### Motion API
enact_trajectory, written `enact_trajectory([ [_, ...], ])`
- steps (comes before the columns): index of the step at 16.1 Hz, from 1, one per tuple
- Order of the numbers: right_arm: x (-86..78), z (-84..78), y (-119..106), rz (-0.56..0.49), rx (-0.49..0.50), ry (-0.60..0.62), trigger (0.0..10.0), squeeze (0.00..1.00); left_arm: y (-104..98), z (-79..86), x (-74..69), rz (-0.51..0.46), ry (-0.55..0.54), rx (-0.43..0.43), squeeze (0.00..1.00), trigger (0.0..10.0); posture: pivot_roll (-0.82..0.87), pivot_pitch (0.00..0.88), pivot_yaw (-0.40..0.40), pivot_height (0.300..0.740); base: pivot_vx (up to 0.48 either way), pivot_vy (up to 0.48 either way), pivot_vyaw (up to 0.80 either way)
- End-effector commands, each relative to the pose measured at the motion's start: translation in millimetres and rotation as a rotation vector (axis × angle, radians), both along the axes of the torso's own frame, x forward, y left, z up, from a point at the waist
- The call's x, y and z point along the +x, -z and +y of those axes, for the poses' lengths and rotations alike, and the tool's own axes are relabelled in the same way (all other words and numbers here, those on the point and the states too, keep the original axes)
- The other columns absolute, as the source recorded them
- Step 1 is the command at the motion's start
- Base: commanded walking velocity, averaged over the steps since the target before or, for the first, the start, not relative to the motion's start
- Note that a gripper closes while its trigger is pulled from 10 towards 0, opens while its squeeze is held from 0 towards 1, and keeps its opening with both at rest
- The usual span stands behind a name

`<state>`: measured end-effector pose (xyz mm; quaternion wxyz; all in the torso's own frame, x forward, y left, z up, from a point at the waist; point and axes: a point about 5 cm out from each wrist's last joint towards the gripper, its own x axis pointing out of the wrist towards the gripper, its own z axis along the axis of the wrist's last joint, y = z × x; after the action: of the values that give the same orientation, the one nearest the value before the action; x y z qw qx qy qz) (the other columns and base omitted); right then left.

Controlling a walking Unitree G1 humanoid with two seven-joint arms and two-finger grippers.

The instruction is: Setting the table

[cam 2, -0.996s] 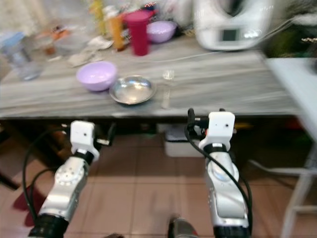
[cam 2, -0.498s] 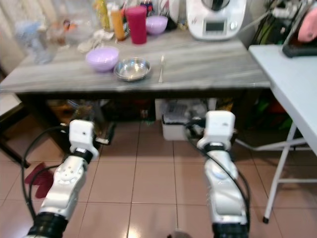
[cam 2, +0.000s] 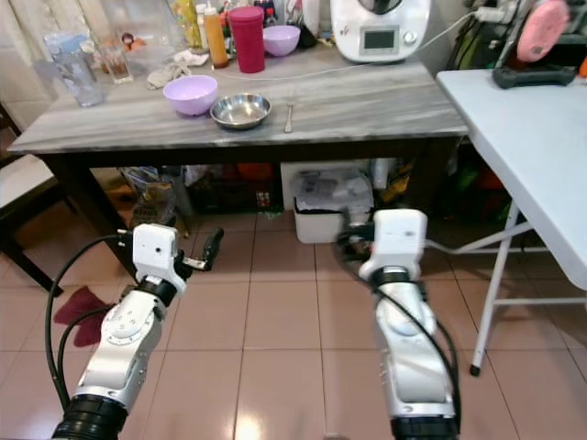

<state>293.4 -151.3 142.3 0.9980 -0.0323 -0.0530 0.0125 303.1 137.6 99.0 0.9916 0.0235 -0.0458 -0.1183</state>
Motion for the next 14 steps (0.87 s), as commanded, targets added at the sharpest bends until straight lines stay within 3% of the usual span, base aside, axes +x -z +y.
enact_trajectory([
  [1, 0.8, -1.8, -6.8, -0.027, -0.008, 0.005, 10.0, 0.0, -1.9, 2.2, 0.8, -0.007, -0.002, -0.007, 0.0, 10.0, -0.24, 0.065, 0.072, 0.74, 0.0, -0.356, 0.0],
  [4, 2.2, -2.7, -4.6, -0.013, -0.089, 0.051, 10.0, 0.0, -1.5, 1.9, 1.0, -0.005, 0.007, -0.005, 0.0, 10.0, -0.25, 0.067, 0.072, 0.74, 0.0, -0.352, 0.0],
  [7, 2.4, -0.7, -6.0, -0.021, -0.062, 0.014, 10.0, 0.0, -1.3, 0.9, 1.1, -0.003, 0.012, -0.008, 0.0, 10.0, -0.25, 0.067, 0.072, 0.74, 0.0, -0.356, 0.0],
  [10, 5.1, -3.3, -10.4, -0.06, -0.118, 0.054, 10.0, 0.0, -1.3, -1.1, 2.2, -0.002, 0.019, -0.007, 0.0, 10.0, -0.25, 0.063, 0.075, 0.74, 0.0, -0.35, 0.0],
  [14, 2.0, -3.4, -12.1, -0.042, -0.042, 0.016, 10.0, 0.0, -4.8, -3.5, 3.0, -0.011, 0.032, -0.018, 0.0, 10.0, -0.26, 0.065, 0.074, 0.74, 0.0, -0.346, 0.0],
])
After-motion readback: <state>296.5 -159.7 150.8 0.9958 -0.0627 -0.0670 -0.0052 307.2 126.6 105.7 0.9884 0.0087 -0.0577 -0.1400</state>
